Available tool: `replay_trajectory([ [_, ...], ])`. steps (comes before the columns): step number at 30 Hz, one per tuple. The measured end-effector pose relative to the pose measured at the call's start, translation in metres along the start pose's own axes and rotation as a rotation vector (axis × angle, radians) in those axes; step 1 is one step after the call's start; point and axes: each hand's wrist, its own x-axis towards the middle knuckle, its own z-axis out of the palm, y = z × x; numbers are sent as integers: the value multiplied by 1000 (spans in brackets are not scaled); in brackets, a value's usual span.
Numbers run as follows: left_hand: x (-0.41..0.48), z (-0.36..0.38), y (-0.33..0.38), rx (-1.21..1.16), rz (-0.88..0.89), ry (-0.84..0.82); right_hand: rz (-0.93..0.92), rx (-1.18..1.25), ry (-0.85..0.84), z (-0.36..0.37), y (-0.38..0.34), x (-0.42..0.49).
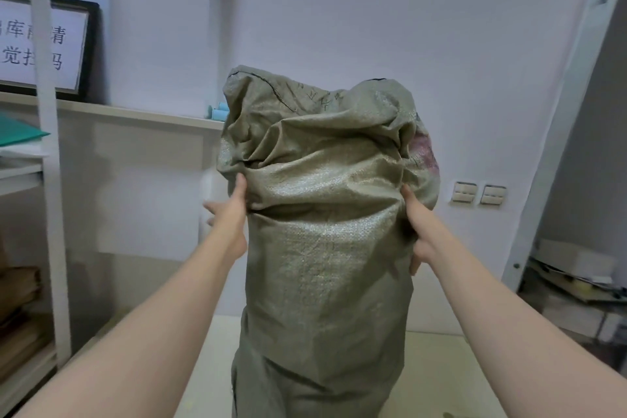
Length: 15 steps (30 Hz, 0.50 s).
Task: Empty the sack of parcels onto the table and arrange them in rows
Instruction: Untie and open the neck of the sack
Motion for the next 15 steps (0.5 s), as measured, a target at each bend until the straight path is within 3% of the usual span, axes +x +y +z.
replay_trajectory([
  [3,-17,13,-10,-157,-143,-203,-84,79,69,14,-5,-6],
  [7,-19,23,-2,-216,-80,-83,-128,243,137,20,-11,-12],
  [11,-13,29,14,-319,9,-105,-244,385,112,16,-25,-16],
  [15,-4,38,40,-369,89,-181,-406,506,-15,21,-51,-21],
])
